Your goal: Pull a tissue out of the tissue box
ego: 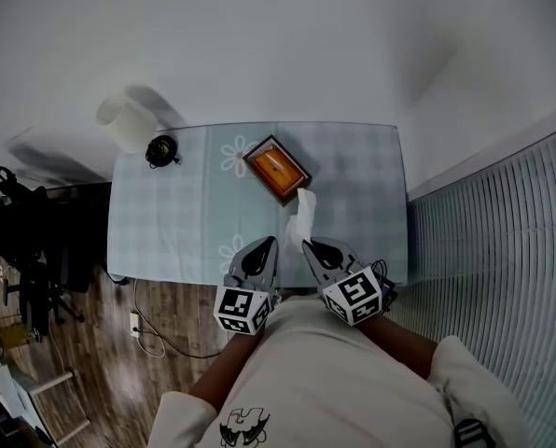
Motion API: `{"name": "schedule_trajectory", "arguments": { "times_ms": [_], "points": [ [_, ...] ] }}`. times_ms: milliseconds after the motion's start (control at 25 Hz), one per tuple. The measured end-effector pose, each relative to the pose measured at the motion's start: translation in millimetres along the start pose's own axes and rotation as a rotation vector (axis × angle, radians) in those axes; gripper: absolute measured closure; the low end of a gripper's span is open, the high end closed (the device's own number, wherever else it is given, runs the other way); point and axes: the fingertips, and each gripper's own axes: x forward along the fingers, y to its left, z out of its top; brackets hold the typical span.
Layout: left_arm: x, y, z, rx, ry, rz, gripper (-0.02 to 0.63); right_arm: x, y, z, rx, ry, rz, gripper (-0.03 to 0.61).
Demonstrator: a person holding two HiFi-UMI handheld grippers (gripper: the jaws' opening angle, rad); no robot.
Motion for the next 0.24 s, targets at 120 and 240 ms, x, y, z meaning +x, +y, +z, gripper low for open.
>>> {"name": "schedule_trajectory", "arguments": {
  "times_ms": [120,240],
  "points": [
    [-0.1,0.5,1.1,0.001,0.002,-0.002,0.607,1.9,0.7,1.3,0.001,0.000,0.002,0.566],
    [-1.2,3.6,2.7,0.004,0.004,-0.001,0.607,4.6,0.3,2.4,0.008,0.001,-0.001,0.566]
  ]
}}
